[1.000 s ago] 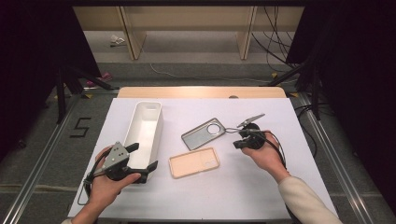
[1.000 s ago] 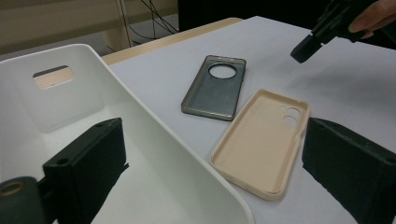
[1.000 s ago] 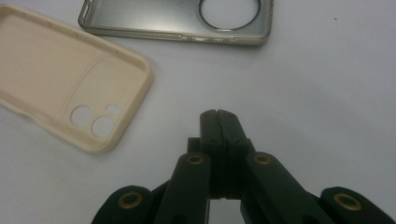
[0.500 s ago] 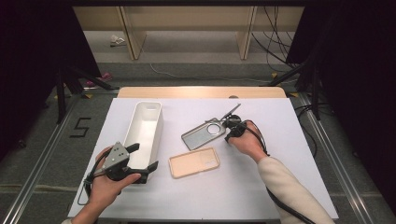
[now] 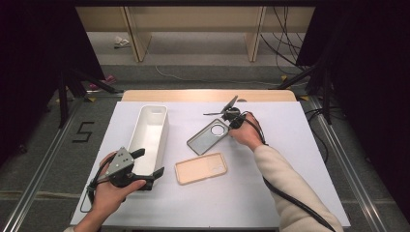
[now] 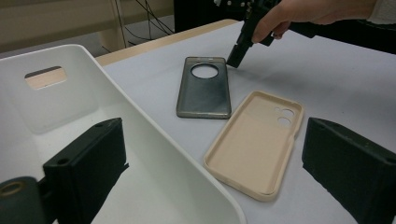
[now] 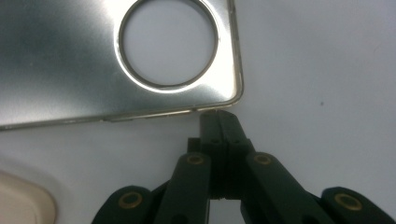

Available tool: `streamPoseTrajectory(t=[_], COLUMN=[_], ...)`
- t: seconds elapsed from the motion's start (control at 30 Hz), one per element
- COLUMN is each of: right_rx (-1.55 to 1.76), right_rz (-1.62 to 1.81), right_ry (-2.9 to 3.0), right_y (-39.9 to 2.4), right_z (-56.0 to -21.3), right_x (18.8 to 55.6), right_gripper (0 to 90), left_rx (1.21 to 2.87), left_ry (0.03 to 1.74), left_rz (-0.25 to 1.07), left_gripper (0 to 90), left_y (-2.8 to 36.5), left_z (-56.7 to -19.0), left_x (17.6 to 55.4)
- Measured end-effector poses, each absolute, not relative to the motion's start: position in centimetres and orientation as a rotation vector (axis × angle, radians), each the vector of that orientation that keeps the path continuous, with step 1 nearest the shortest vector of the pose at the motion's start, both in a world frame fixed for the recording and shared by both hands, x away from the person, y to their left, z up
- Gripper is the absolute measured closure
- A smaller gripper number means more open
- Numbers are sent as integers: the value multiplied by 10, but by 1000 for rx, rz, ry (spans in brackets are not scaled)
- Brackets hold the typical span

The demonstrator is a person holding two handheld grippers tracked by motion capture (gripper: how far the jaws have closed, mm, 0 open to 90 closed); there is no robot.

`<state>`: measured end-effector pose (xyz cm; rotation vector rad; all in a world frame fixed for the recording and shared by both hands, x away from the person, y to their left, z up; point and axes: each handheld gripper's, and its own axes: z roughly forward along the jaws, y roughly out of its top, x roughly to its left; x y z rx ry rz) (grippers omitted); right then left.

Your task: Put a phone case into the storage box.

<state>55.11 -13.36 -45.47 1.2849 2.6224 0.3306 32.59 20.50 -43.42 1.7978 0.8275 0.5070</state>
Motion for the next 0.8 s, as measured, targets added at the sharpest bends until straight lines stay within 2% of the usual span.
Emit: streamPoseTrajectory(t=[0.47, 0.8], right_rx=[1146, 1165], right_rz=[356, 406], right_ry=[2570, 2556], right_y=[-91, -91], right_z=[-453, -454], right_x=[581, 583], right_gripper=[900, 900], left_rx=[1793, 1798], left_ry=[823, 822], left_rz=[501, 498], left_gripper=[58, 58], left_y=[206, 204], left_z=[-434, -434], left_x=[326, 326])
